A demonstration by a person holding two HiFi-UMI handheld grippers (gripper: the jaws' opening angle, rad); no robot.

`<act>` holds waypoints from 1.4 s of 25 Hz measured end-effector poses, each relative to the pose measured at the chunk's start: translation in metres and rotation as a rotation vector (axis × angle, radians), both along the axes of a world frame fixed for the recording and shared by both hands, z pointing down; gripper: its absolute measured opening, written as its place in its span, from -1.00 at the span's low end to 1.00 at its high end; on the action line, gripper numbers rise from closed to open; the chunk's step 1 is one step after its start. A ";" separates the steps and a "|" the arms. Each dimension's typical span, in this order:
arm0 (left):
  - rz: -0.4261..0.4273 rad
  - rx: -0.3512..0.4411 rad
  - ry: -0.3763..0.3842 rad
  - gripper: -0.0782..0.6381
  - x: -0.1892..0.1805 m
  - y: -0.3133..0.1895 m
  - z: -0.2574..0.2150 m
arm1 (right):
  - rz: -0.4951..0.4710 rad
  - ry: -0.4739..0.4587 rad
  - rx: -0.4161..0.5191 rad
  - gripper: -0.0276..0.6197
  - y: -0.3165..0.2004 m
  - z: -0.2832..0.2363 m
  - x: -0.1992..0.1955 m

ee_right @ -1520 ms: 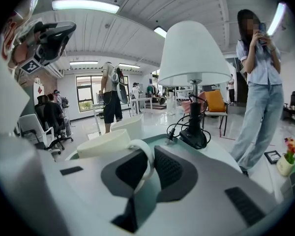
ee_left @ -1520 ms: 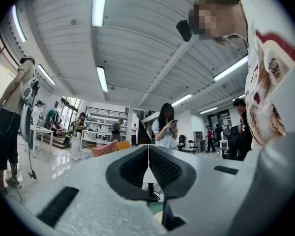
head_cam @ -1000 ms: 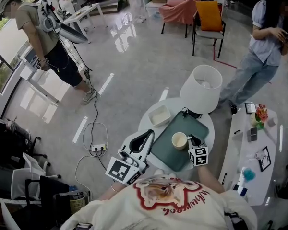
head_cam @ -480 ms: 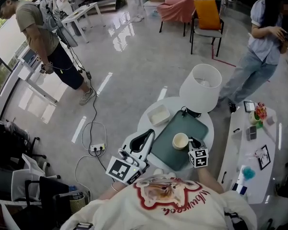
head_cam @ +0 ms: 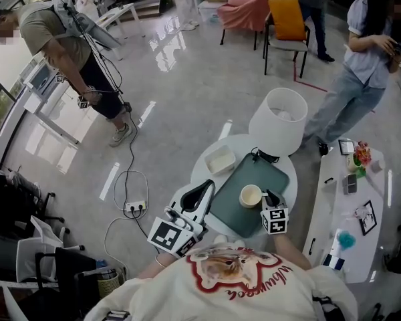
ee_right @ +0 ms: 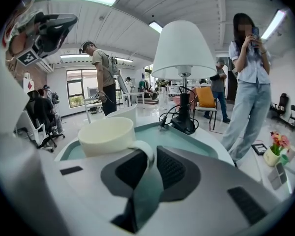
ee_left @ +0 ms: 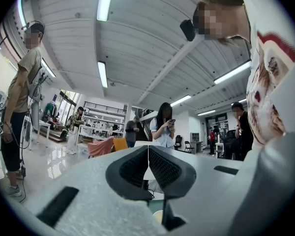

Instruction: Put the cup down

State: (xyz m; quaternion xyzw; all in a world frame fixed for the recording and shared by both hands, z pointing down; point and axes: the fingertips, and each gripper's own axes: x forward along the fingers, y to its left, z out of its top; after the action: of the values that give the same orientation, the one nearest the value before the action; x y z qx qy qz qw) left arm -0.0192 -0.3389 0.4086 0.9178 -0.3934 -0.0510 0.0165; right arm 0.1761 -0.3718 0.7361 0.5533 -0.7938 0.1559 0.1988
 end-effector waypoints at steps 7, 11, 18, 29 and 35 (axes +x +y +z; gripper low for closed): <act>0.021 0.015 -0.002 -0.73 0.006 0.001 0.001 | -0.002 -0.013 0.012 -0.75 0.005 -0.002 0.002; 0.038 0.007 0.005 -0.73 0.010 0.001 0.002 | 0.005 -0.005 0.010 -0.75 0.012 -0.005 0.003; 0.099 0.015 0.021 -0.73 0.032 0.002 0.002 | 0.034 -0.003 0.016 -0.75 0.027 -0.011 0.012; 0.150 0.011 0.043 -0.73 0.042 0.010 -0.001 | 0.032 -0.034 0.023 -0.75 0.044 -0.025 0.009; 0.176 0.024 0.051 -0.73 0.051 0.013 -0.004 | 0.041 -0.053 0.074 -0.75 0.042 -0.051 0.016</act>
State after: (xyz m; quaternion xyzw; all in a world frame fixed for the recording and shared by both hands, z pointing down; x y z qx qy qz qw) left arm 0.0313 -0.3262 0.4043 0.9474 -0.3098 -0.0775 0.0198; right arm 0.1922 -0.3296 0.6846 0.5722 -0.7923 0.1452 0.1541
